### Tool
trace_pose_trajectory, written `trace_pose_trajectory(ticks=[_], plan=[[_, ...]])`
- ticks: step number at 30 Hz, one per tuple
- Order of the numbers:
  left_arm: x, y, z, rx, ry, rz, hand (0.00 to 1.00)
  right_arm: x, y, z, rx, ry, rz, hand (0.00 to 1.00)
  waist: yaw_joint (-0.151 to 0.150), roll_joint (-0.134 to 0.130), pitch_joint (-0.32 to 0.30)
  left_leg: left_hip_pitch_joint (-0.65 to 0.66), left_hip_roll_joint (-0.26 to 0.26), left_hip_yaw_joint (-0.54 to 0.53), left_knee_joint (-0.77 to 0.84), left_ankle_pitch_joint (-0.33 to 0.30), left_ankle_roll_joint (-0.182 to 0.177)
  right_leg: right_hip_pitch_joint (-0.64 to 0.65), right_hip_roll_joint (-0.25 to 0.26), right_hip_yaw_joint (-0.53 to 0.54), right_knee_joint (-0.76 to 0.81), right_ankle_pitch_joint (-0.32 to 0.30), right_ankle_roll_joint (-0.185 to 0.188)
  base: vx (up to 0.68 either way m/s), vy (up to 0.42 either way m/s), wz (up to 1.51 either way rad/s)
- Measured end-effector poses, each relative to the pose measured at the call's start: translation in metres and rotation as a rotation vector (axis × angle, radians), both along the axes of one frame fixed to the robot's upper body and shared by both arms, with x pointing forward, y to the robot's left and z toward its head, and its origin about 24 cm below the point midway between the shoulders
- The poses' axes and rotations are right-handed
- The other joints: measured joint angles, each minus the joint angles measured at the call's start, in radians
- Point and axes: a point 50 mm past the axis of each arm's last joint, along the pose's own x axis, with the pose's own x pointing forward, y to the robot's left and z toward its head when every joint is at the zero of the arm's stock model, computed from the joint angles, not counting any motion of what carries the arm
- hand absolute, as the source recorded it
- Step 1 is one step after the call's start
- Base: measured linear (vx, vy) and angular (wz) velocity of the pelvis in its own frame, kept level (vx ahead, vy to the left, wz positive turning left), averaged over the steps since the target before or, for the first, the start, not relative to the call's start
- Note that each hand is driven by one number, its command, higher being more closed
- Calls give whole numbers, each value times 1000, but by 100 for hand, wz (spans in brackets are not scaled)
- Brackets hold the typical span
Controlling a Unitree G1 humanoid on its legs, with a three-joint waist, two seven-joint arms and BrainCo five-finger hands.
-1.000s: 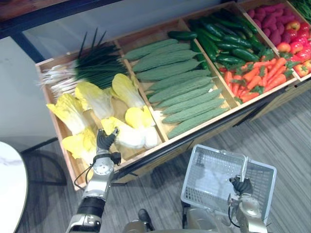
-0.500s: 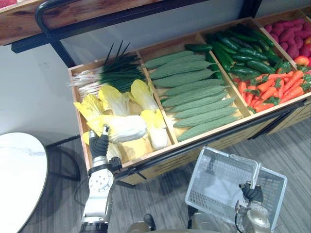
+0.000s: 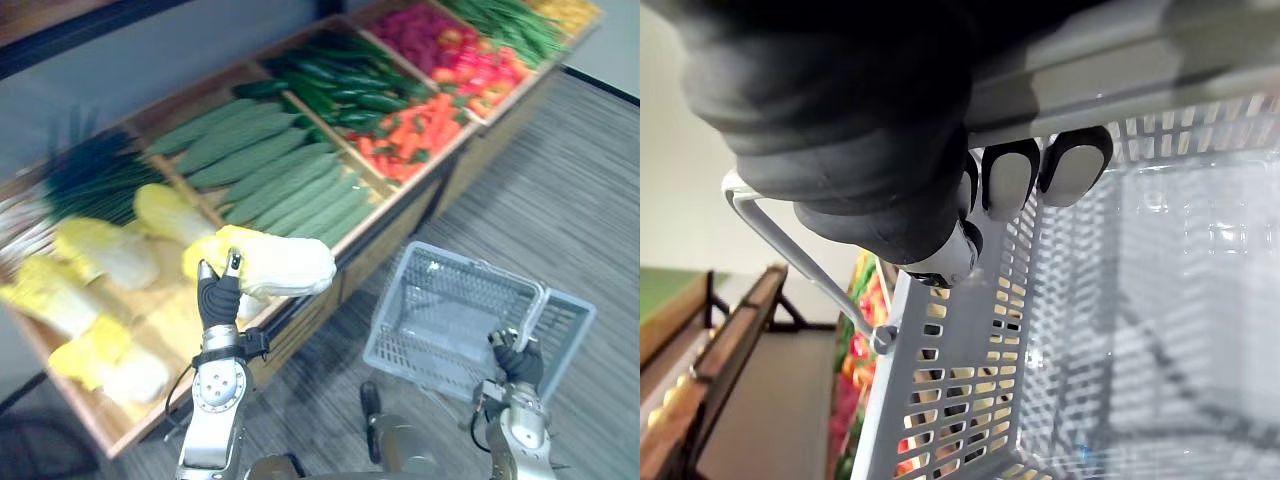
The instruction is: Pick vegetable in the basket
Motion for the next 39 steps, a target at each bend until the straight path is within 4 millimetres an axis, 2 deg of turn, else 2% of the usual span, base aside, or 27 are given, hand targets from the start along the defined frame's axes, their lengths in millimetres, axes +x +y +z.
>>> trace_pose_trajectory(ticks=[1,2,4,5,6,7,8,9,12,13,14,15,16,17,19,21,23,25,30,35,36,39], plan=[[2,-1,0,-2,-4,-2,100,2,0,-1,-2,3,4,100,7,1,1,9,3,12,5,0,0,-6,14,10,-6,12,15,145,-228,-191],[8,-4,-2,-2,3,-18,100,3,2,-4,-8,22,15,100,2,9,-1,16,36,20,64,0,0,-15,64,71,-27,29,15,151,-191,-136],[14,-10,-5,-2,17,-49,100,2,2,-6,-21,41,28,100,1,17,-1,8,107,7,211,6,9,-2,122,125,-44,31,11,256,-213,-134],[17,-14,-9,-5,35,-71,100,2,1,-6,-30,52,38,100,2,25,-1,-29,181,-62,381,49,83,32,174,166,-69,31,7,350,-201,-153],[20,-18,-16,-7,63,-91,100,2,-1,-6,-41,58,44,100,5,27,0,-85,205,-185,525,83,136,80,216,209,-112,39,-13,286,-120,-133],[21,-21,-18,-8,75,-103,100,4,0,-5,-48,56,60,100,5,30,-1,-119,186,-261,569,62,104,100,230,234,-131,42,-16,371,-17,-142],[22,-28,-23,-11,94,-150,100,9,-1,-1,-44,34,88,100,6,28,0,-198,107,-408,600,13,75,138,246,301,-164,44,-18,372,72,-129],[21,-33,-25,-15,106,-172,100,12,-2,2,-46,21,104,100,7,27,0,-235,63,-463,585,-9,77,157,244,335,-174,47,-13,383,96,-125],[21,-37,-30,-14,128,-205,100,18,1,7,-26,-10,142,100,13,27,0,-311,-15,-575,481,-39,67,208,239,433,-203,62,9,243,103,-102],[21,-37,-31,-13,132,-205,100,19,3,7,-20,-13,162,100,21,29,-1,-338,-50,-637,402,-35,54,222,235,471,-207,65,19,273,203,-137],[22,-38,-34,-12,144,-211,100,18,5,6,-14,-9,181,100,28,34,-2,-334,-72,-699,278,0,6,239,237,505,-217,67,35,205,195,-127],[22,-39,-36,-10,152,-220,100,17,5,5,-12,-6,194,100,27,45,-7,-328,-72,-719,210,52,-13,248,244,522,-225,67,52,197,228,-110],[22,-44,-39,-12,168,-245,100,13,6,3,-8,6,221,100,22,68,-19,-325,-65,-732,141,97,9,265,260,551,-247,69,81,190,253,-65],[24,-48,-44,13,194,-280,100,8,11,-3,21,23,234,100,4,48,-30,-289,-92,-714,83,109,23,264,233,572,-256,74,92,192,249,-41],[26,-57,-47,40,215,-336,100,2,18,-9,73,33,260,100,-11,31,-38,-250,-136,-682,6,140,50,264,189,598,-275,78,121,158,210,-16],[26,-67,-49,55,224,-388,100,-1,27,-14,122,52,292,100,-17,31,-38,-233,-156,-652,-28,147,62,264,170,632,-299,90,140,115,218,-28],[26,-74,-56,92,262,-430,100,-2,48,-18,206,60,375,100,-22,28,-40,-217,-164,-623,-42,147,62,265,161,668,-314,100,152,64,127,-39],[28,-78,-62,129,291,-454,100,-3,60,-20,250,60,417,100,-21,27,-40,-203,-165,-609,-58,146,63,264,161,686,-314,101,152,30,50,-30],[27,-80,-86,360,389,-490,100,0,93,-16,354,26,566,100,-25,6,-44,-166,-162,-562,-88,138,69,263,165,743,-319,101,152,-5,18,-32],[28,-74,-97,501,442,-485,100,0,107,-12,437,1,618,100,-25,-23,-60,-159,-163,-551,-94,138,69,262,165,757,-325,101,153,-12,11,-9],[28,-73,-98,507,444,-484,0,0,109,-10,445,-8,624,100,-24,-25,-62,-159,-164,-551,-95,138,69,263,164,757,-327,102,153,0,0,0],[27,-66,-107,513,491,-468,0,3,120,4,490,-65,675,100,-22,-32,-66,-159,-166,-548,-98,138,70,264,162,761,-334,106,153,4,19,-2]])
